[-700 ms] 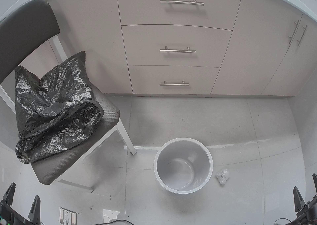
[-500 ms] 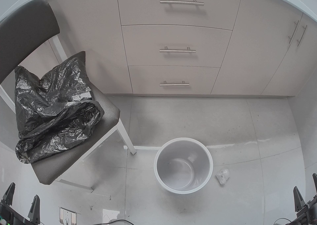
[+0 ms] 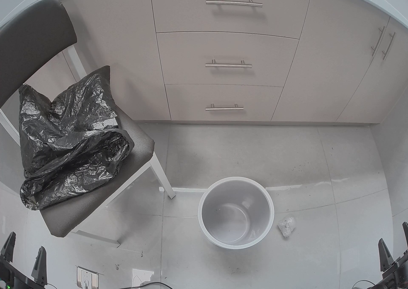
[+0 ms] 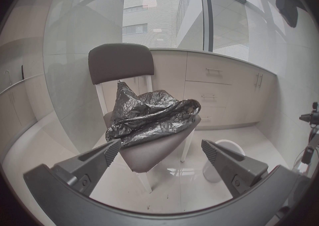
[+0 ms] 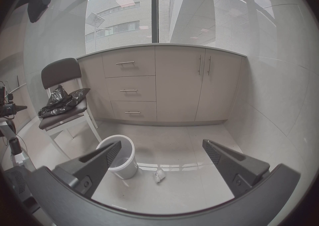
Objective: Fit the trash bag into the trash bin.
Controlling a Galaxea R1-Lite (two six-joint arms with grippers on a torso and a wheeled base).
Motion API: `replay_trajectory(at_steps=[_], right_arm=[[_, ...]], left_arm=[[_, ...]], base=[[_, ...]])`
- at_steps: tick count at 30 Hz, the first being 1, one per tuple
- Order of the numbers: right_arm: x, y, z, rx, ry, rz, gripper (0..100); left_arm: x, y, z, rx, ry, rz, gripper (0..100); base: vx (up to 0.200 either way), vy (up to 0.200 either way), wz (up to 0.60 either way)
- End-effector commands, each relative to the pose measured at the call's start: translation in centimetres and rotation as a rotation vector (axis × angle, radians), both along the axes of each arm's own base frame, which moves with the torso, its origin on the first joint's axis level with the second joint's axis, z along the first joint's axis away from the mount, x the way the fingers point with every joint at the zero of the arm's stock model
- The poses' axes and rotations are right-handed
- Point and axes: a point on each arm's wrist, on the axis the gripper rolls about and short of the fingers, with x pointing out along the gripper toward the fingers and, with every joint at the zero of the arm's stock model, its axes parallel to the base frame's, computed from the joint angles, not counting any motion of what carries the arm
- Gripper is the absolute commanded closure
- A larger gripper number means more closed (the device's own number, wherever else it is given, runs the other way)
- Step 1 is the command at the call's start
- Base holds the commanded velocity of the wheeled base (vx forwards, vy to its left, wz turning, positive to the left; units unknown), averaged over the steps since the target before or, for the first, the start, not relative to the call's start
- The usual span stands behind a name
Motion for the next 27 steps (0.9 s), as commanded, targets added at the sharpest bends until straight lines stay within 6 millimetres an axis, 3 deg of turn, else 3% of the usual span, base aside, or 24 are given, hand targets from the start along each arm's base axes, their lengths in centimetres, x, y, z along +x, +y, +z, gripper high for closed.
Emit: replay_trajectory(at_steps=[1,2,3,4,6,7,9,10,12,17,21,24,27], right_arm=[[-2.5,-0.3,13.6,0.354,-0.327,0.111,0],[-2.7,-0.5,16.8,0.42,-0.351,0.143,0],[-2.7,-0.5,17.7,0.417,-0.355,0.146,0],[-2.2,-0.5,20.9,0.3,-0.351,0.133,0],[-1.0,-0.4,21.5,0.215,-0.309,0.126,0],[1.6,-0.1,21.1,0.136,-0.214,0.123,0],[3.5,0.2,20.0,0.132,-0.139,0.15,0],[5.6,0.6,19.3,0.13,-0.102,0.195,0],[7.2,1.1,19.1,0.132,-0.095,0.241,0],[14.1,4.0,18.0,0.284,-0.043,0.364,0],[18.7,5.4,14.9,0.323,0.042,0.345,0],[20.3,5.2,13.9,0.335,0.019,0.307,0],[20.5,4.6,13.4,0.332,0.012,0.274,0]], left_arm=[[-1.7,0.2,10.3,-0.157,-0.188,-0.04,0],[-1.7,0.3,11.7,-0.169,-0.179,-0.054,0],[-1.6,0.3,12.0,-0.169,-0.171,-0.059,0],[-1.6,0.4,13.6,-0.175,-0.148,-0.083,0],[-1.2,0.4,13.8,-0.177,-0.13,-0.084,0],[-0.4,0.3,13.6,-0.172,-0.096,-0.084,0],[0.2,0.2,13.4,-0.171,-0.069,-0.078,0],[0.6,0.2,13.2,-0.159,-0.049,-0.08,0],[0.9,0.2,13.3,-0.151,-0.034,-0.08,0],[3.4,-0.1,13.6,-0.088,0.068,-0.079,0],[6.3,-0.3,13.5,-0.074,0.159,-0.075,0],[9.1,-0.5,13.5,-0.073,0.225,-0.055,0],[11.4,-0.5,13.2,-0.073,0.28,-0.028,0]], base=[[0.0,0.0,0.0],[0.0,0.0,0.0],[0.0,0.0,0.0],[0.0,0.0,0.0],[0.0,0.0,0.0],[0.0,0.0,0.0],[0.0,0.0,0.0],[0.0,0.0,0.0],[0.0,0.0,0.0],[0.0,0.0,0.0],[0.0,0.0,0.0],[0.0,0.0,0.0],[0.0,0.0,0.0]])
